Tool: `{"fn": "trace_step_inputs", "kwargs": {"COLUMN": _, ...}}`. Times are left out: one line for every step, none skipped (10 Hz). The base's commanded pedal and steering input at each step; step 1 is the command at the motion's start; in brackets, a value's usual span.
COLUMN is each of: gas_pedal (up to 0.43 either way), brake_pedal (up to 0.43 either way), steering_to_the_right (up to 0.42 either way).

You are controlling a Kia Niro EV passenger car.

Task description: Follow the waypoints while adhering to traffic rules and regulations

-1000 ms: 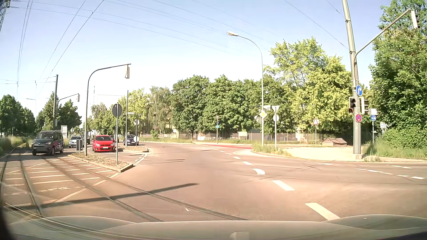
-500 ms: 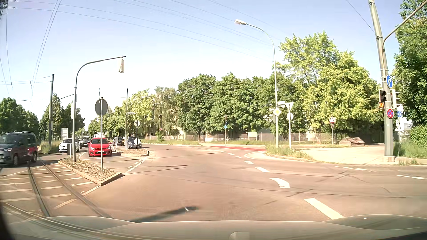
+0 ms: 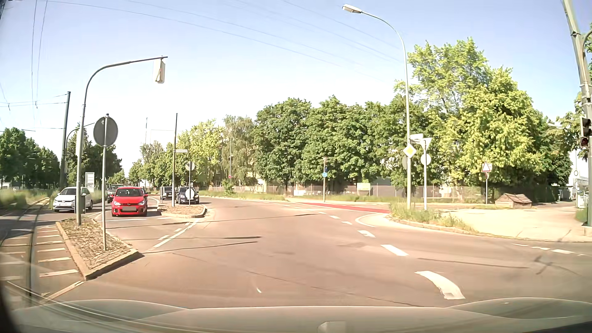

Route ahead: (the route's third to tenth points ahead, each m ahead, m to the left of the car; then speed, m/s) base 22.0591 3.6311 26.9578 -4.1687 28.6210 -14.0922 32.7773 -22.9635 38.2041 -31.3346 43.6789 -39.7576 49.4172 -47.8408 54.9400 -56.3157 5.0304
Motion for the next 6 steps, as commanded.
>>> {"fn": "trace_step_inputs", "kwargs": {"gas_pedal": 0.000, "brake_pedal": 0.000, "steering_to_the_right": -0.028}}
{"fn": "trace_step_inputs", "kwargs": {"gas_pedal": 0.000, "brake_pedal": 0.000, "steering_to_the_right": -0.021}}
{"fn": "trace_step_inputs", "kwargs": {"gas_pedal": 0.000, "brake_pedal": 0.000, "steering_to_the_right": -0.016}}
{"fn": "trace_step_inputs", "kwargs": {"gas_pedal": 0.000, "brake_pedal": 0.000, "steering_to_the_right": -0.009}}
{"fn": "trace_step_inputs", "kwargs": {"gas_pedal": 0.039, "brake_pedal": 0.000, "steering_to_the_right": -0.007}}
{"fn": "trace_step_inputs", "kwargs": {"gas_pedal": 0.047, "brake_pedal": 0.000, "steering_to_the_right": -0.008}}
